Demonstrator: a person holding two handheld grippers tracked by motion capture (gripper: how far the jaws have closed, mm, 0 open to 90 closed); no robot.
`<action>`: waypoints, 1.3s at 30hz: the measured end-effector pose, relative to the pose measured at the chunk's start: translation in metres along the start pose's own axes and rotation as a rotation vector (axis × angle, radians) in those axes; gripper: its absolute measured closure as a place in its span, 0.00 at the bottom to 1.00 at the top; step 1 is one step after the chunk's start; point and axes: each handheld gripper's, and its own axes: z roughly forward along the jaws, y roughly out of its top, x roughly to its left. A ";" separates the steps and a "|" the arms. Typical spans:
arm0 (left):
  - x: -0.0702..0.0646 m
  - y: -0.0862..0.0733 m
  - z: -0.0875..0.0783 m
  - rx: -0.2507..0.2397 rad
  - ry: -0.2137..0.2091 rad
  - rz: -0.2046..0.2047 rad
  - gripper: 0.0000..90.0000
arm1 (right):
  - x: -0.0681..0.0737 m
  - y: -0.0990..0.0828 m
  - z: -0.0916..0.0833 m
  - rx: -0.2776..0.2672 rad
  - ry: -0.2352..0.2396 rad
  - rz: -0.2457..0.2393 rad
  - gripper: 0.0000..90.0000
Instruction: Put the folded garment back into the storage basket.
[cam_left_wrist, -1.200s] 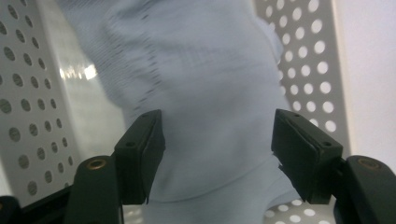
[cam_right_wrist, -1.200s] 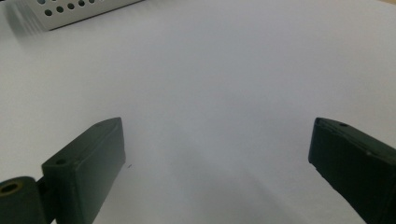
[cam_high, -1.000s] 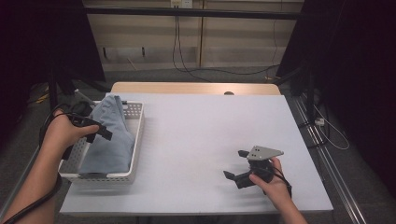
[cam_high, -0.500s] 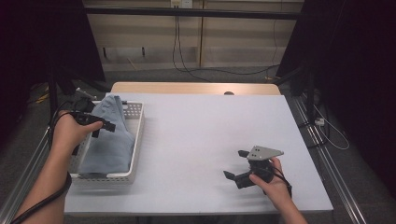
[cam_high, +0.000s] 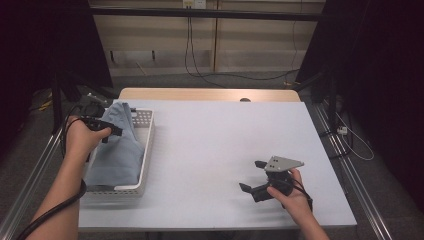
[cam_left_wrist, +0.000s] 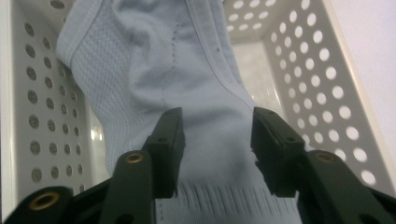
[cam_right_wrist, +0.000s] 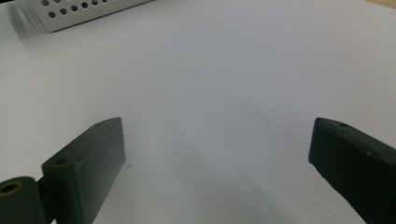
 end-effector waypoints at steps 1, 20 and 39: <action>0.000 0.001 0.001 -0.008 0.002 -0.001 0.66 | 0.000 0.000 0.000 0.000 -0.001 0.000 0.04; -0.005 0.024 0.020 -0.044 0.045 0.008 0.94 | -0.003 0.000 -0.003 -0.010 -0.005 0.011 0.04; -0.006 0.026 0.045 -0.097 0.057 -0.010 0.98 | -0.004 0.000 -0.002 -0.011 -0.004 0.012 0.04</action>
